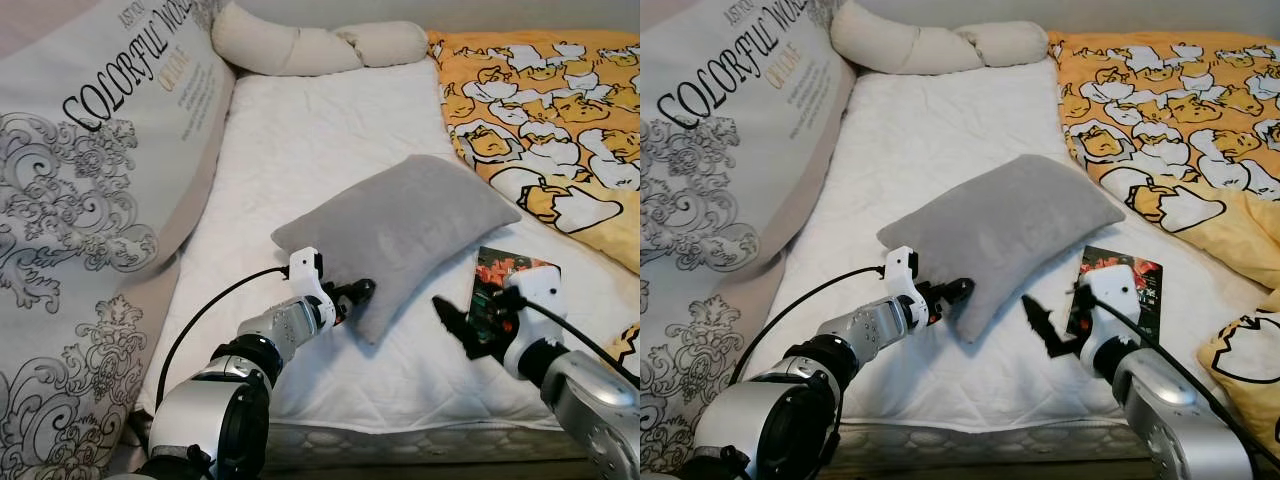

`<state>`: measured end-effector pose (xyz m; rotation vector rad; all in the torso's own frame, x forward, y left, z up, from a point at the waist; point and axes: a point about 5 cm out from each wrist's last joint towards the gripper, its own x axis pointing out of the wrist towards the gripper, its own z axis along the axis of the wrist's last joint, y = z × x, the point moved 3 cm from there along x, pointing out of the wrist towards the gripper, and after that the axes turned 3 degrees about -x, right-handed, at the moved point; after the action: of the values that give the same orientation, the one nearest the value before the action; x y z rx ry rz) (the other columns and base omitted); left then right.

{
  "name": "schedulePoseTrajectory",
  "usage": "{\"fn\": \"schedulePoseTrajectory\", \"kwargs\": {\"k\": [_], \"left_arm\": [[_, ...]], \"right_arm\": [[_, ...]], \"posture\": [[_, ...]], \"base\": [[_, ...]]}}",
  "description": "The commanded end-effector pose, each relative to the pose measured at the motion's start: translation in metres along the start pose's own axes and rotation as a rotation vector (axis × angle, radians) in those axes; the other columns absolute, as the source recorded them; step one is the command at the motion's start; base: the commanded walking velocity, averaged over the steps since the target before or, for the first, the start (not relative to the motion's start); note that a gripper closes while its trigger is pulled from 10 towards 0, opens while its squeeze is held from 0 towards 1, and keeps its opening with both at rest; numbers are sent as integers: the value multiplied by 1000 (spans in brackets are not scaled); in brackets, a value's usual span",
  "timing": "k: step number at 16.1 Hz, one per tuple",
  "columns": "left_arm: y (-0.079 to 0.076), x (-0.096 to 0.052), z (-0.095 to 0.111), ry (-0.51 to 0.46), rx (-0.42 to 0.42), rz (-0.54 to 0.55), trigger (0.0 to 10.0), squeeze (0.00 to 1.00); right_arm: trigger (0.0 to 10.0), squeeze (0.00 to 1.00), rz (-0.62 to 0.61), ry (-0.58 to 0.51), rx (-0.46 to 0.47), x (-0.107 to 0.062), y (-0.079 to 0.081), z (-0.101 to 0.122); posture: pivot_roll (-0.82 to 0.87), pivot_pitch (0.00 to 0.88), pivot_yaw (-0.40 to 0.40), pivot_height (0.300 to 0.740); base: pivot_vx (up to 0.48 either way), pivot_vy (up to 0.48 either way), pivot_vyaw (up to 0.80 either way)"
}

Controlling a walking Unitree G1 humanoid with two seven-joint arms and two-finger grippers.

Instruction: Clean up the room

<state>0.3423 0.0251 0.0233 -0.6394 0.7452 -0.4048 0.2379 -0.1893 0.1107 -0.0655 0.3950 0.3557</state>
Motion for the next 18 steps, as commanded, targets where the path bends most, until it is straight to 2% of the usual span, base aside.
{"fn": "schedulePoseTrajectory", "kwargs": {"k": [1, 7, 11, 16, 18], "left_arm": [[-11, 5, -6, 16, 18, 6, 0, 0], [-9, 4, 0, -29, -60, 17, 0, 0], [-8, 4, 4, -46, -75, 6, 0, 0], [-9, 4, 3, -39, -61, -3, 0, 0], [-9, 4, 3, -36, -32, -8, 0, 0]], "right_arm": [[10000, 0, 40, 18, -10, -3, 6, -1], [10000, 0, 1, 39, -23, -3, -1, -3], [10000, 0, -110, 42, -14, 0, -19, -5], [10000, 0, -102, 39, -10, 2, -17, -4], [10000, 0, -32, 29, -8, 2, -8, -2]], "posture": [[-310, 43, 92, 740], [-303, 42, 91, 740], [-296, 40, 91, 740], [-290, 36, 91, 740], [-288, 35, 92, 740]], "base": [[0, 0, 0], [0, 0, 0], [0, 0, 0], [0, 0, 0], [0, 0, 0]]}}
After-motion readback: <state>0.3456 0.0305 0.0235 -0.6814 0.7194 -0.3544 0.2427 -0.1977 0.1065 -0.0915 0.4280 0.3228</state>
